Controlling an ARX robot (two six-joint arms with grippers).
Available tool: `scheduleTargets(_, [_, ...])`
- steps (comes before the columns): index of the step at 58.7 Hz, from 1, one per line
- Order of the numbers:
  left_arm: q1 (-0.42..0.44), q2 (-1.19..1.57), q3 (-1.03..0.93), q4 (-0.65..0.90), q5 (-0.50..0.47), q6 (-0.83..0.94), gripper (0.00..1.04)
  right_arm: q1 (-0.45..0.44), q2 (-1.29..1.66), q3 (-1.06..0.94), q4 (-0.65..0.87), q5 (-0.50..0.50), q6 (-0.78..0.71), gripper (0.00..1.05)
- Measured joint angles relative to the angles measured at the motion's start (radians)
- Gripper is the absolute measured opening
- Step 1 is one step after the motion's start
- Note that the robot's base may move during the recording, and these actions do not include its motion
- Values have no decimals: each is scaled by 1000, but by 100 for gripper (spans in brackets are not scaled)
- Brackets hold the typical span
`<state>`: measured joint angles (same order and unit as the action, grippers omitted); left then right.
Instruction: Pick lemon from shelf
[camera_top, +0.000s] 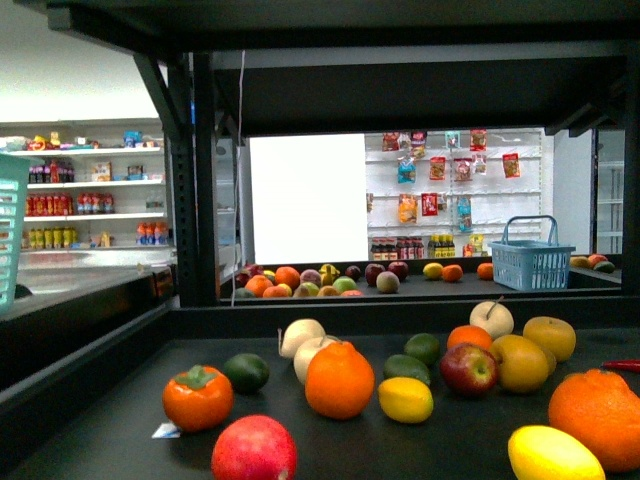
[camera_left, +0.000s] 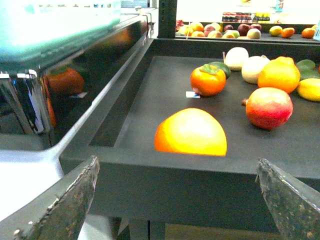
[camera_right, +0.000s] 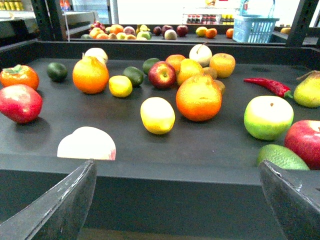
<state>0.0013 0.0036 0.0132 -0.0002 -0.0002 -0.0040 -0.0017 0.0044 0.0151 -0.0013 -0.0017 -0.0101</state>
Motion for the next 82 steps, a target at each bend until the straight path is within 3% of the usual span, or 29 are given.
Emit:
scheduleTargets(74, [0,0,0,0,0,0,97,0,0,0,0,1,3,97])
scheduleTargets(82, [-11,86,34,-99,-44,-204,97,0,0,0,0,1,3,97])
